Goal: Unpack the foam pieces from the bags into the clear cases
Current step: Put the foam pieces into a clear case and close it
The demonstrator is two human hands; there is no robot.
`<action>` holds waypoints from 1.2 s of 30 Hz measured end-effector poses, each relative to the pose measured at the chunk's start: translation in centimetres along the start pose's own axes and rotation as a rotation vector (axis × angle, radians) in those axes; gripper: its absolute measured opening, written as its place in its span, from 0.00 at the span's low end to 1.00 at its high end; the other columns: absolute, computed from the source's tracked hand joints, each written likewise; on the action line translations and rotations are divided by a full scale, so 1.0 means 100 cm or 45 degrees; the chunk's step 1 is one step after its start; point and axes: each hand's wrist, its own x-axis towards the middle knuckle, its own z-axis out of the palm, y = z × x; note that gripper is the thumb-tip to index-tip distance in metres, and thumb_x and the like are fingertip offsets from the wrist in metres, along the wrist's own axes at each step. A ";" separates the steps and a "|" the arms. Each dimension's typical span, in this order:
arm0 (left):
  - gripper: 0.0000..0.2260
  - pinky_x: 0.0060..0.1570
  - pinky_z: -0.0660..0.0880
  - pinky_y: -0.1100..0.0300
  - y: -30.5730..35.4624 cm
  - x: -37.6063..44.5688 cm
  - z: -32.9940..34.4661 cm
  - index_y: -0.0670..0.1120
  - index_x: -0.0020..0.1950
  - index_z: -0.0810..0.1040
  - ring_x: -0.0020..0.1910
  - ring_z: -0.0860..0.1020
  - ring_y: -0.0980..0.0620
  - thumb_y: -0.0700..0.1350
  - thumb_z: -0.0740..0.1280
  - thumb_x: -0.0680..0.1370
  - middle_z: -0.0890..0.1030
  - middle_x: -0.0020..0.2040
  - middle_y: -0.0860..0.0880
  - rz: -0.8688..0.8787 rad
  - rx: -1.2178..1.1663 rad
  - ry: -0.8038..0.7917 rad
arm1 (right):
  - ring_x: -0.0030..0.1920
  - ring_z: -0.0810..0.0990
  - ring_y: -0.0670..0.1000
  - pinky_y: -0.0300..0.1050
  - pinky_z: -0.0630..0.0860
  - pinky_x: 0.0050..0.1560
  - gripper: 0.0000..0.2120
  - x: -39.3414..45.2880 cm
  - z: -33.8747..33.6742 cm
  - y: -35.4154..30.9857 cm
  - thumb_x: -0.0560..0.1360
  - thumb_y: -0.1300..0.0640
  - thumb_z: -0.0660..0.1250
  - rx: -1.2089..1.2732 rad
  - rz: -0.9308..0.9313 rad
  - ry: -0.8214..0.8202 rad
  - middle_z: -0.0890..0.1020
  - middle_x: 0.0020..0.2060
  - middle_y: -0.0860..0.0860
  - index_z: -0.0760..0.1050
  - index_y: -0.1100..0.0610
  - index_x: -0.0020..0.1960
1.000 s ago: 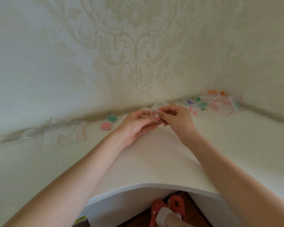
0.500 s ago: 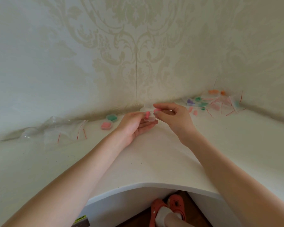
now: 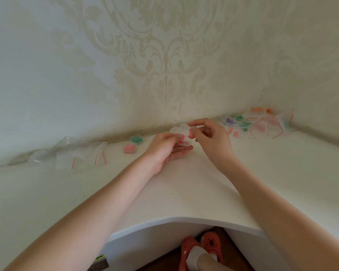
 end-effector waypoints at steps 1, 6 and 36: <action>0.09 0.42 0.81 0.61 0.000 0.000 0.000 0.35 0.57 0.76 0.41 0.83 0.48 0.38 0.64 0.79 0.81 0.43 0.41 -0.001 0.005 -0.001 | 0.39 0.81 0.47 0.35 0.73 0.39 0.04 0.000 0.000 0.000 0.76 0.61 0.66 0.004 -0.015 0.006 0.82 0.34 0.49 0.79 0.54 0.48; 0.07 0.41 0.81 0.62 0.001 -0.001 0.001 0.37 0.54 0.78 0.40 0.84 0.49 0.38 0.64 0.79 0.81 0.42 0.42 -0.001 -0.003 0.001 | 0.36 0.79 0.43 0.28 0.68 0.37 0.02 -0.002 -0.001 -0.003 0.73 0.61 0.70 -0.007 -0.048 0.024 0.84 0.35 0.49 0.79 0.58 0.42; 0.13 0.47 0.80 0.58 0.007 -0.006 0.003 0.39 0.41 0.80 0.41 0.83 0.47 0.42 0.60 0.81 0.83 0.40 0.41 -0.081 -0.132 -0.028 | 0.37 0.72 0.39 0.25 0.67 0.39 0.05 0.003 0.002 0.010 0.76 0.58 0.66 -0.294 -0.090 -0.022 0.76 0.42 0.44 0.79 0.49 0.46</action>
